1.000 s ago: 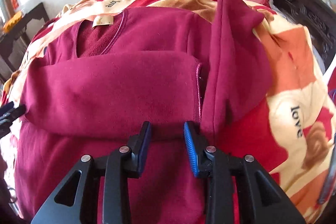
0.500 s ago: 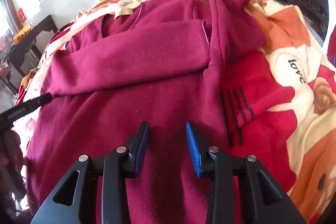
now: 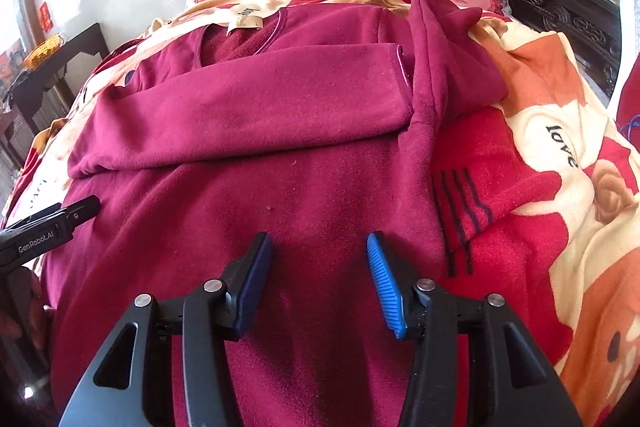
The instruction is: Fold small clothes
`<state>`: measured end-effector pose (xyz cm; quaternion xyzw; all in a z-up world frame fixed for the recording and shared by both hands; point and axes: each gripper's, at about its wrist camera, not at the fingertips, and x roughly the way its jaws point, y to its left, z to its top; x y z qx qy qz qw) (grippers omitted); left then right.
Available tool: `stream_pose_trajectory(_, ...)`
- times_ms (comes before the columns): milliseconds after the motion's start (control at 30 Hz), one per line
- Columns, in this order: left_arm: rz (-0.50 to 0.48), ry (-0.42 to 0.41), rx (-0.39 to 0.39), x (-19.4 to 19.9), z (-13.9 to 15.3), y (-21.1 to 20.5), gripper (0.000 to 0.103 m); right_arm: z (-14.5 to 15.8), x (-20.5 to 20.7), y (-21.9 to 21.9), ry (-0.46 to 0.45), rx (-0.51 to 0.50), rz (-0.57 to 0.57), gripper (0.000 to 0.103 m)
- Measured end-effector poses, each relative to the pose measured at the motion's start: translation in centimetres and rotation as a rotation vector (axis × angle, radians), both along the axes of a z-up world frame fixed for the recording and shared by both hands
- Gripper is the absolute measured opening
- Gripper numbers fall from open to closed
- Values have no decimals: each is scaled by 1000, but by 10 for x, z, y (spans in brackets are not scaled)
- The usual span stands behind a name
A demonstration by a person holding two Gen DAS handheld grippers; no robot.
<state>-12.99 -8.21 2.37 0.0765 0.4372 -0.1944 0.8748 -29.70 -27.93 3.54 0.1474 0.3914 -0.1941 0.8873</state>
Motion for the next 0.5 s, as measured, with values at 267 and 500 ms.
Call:
stream_pose_trajectory(267,2,8,-4,2,-1,1,97,-1,3,2,10,-24,6,38)
stream_pose_trajectory(500,-3,17,-10,4,-4,1,99,28,-2,-7,-81,27,34,34)
